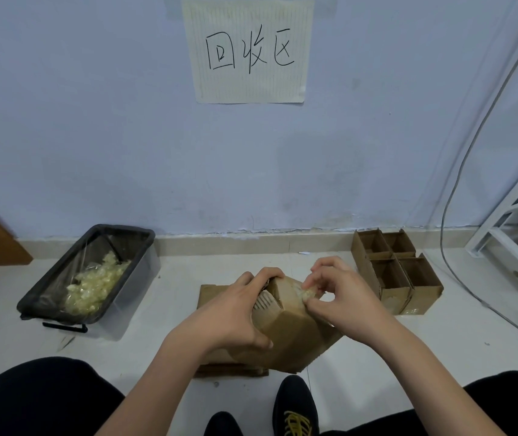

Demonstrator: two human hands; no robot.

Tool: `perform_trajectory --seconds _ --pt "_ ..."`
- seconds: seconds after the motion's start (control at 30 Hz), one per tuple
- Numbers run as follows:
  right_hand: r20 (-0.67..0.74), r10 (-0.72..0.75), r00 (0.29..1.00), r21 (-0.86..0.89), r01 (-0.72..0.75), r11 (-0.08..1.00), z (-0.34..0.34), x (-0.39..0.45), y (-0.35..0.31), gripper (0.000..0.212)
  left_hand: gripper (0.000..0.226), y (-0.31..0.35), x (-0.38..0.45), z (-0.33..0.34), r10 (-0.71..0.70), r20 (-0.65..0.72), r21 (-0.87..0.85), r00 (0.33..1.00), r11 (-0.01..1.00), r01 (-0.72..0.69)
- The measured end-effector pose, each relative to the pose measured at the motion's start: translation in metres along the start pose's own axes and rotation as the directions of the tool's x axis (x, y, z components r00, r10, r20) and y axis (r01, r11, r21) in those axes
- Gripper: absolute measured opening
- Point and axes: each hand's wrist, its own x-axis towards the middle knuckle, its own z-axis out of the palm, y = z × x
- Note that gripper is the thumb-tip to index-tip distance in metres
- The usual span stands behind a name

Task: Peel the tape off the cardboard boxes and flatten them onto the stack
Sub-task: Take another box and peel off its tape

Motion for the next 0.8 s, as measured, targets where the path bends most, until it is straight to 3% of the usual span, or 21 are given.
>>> perform_trajectory --seconds 0.3,0.43,0.63,0.8 --pt "-0.077 0.049 0.996 0.007 -0.049 0.999 -0.005 0.0 -0.001 0.016 0.101 -0.004 -0.001 -0.004 -0.027 -0.031 -0.028 0.999 0.999 0.026" --pt "-0.036 0.005 0.999 -0.067 -0.008 0.998 -0.008 -0.003 -0.003 0.036 0.101 -0.007 -0.002 -0.006 -0.035 -0.043 -0.031 0.998 0.999 0.034" --pt "-0.106 -0.008 0.994 0.015 0.01 1.0 -0.009 0.0 0.001 0.007 0.099 -0.01 -0.002 -0.009 -0.079 -0.073 -0.037 0.994 0.996 0.076" --pt "-0.131 0.032 0.991 0.109 -0.017 0.994 -0.01 0.0 0.0 0.012 0.103 -0.018 -0.002 -0.012 -0.114 -0.072 0.005 0.991 0.993 0.115"
